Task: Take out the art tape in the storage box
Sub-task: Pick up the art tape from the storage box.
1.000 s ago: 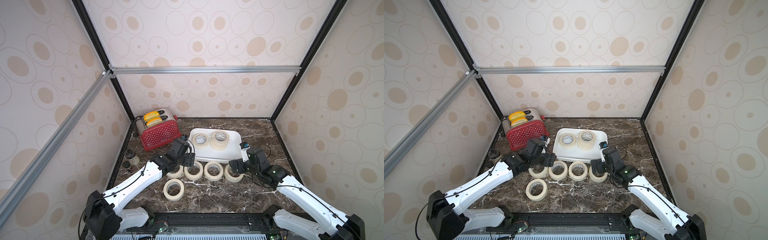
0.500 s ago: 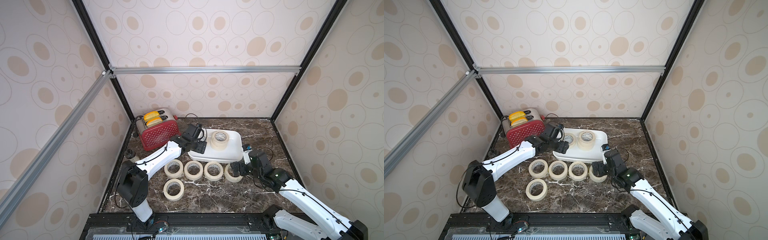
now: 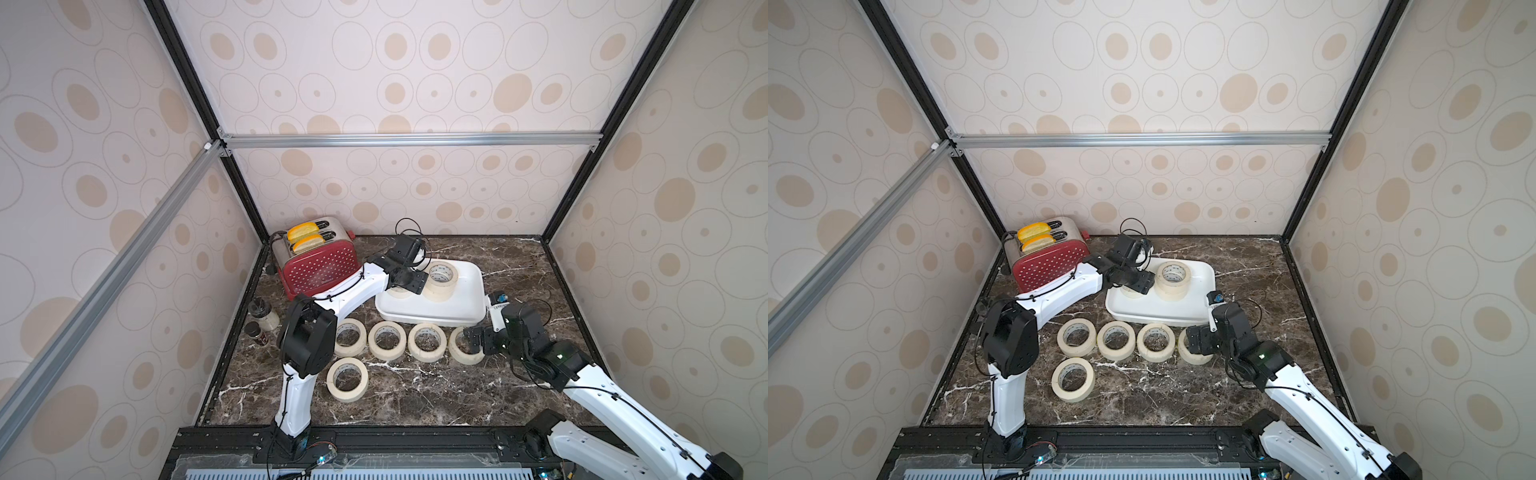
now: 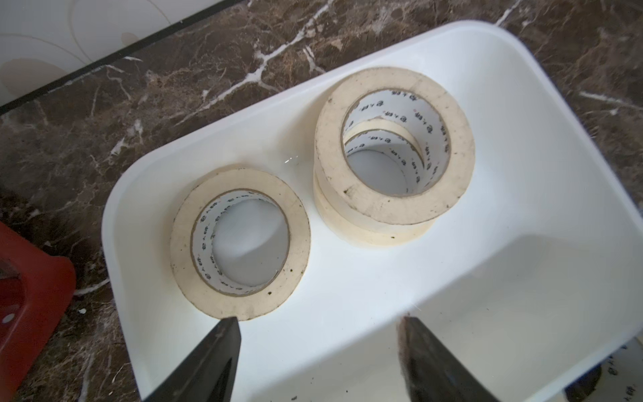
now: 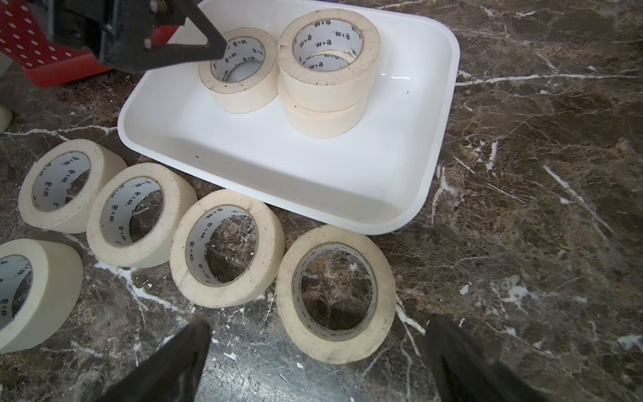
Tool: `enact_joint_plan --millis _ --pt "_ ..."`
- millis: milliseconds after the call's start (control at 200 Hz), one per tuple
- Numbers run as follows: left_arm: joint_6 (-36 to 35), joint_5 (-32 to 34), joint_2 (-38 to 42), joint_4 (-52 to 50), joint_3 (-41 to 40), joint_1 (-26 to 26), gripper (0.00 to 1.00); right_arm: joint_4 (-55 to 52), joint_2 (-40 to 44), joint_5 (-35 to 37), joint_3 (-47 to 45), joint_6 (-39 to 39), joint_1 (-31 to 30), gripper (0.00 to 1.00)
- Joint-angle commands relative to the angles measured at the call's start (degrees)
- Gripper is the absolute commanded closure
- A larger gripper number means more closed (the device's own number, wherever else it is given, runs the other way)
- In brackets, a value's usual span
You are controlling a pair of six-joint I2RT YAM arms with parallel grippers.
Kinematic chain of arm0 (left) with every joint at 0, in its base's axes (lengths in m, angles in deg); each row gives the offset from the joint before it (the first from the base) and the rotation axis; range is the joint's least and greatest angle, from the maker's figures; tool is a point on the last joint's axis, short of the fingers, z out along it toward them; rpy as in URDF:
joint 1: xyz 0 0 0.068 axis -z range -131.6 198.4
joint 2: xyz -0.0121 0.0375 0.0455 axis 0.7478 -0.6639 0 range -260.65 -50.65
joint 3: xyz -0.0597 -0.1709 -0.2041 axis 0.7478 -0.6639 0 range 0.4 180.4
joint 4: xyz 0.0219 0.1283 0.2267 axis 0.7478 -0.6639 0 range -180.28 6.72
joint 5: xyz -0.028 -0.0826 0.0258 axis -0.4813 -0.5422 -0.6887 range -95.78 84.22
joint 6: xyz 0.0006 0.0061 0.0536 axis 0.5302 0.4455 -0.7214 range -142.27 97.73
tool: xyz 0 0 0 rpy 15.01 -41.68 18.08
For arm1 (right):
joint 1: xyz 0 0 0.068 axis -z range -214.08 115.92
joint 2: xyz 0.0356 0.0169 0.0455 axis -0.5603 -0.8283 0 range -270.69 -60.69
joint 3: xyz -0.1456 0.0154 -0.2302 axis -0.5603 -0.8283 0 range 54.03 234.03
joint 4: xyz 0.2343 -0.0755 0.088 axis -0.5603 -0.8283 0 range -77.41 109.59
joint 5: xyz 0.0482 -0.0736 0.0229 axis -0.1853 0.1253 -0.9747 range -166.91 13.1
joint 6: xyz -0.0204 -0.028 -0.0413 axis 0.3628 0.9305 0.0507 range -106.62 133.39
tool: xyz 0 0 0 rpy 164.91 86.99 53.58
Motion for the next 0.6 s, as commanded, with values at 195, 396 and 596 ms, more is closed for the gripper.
enact_joint_plan --millis 195,396,596 --pt "-4.20 0.73 -9.99 -5.12 8.63 -0.88 0.32 -1.11 1.48 0.41 -2.09 -1.55 0.33 0.00" --pt "-4.37 1.05 -15.56 -8.61 13.28 -1.02 0.35 -1.23 1.38 0.51 -2.15 -1.48 0.34 0.00" --pt "-4.20 0.70 -17.44 -8.28 13.95 -1.01 0.42 -1.28 1.38 0.51 -2.44 -1.53 0.33 0.00"
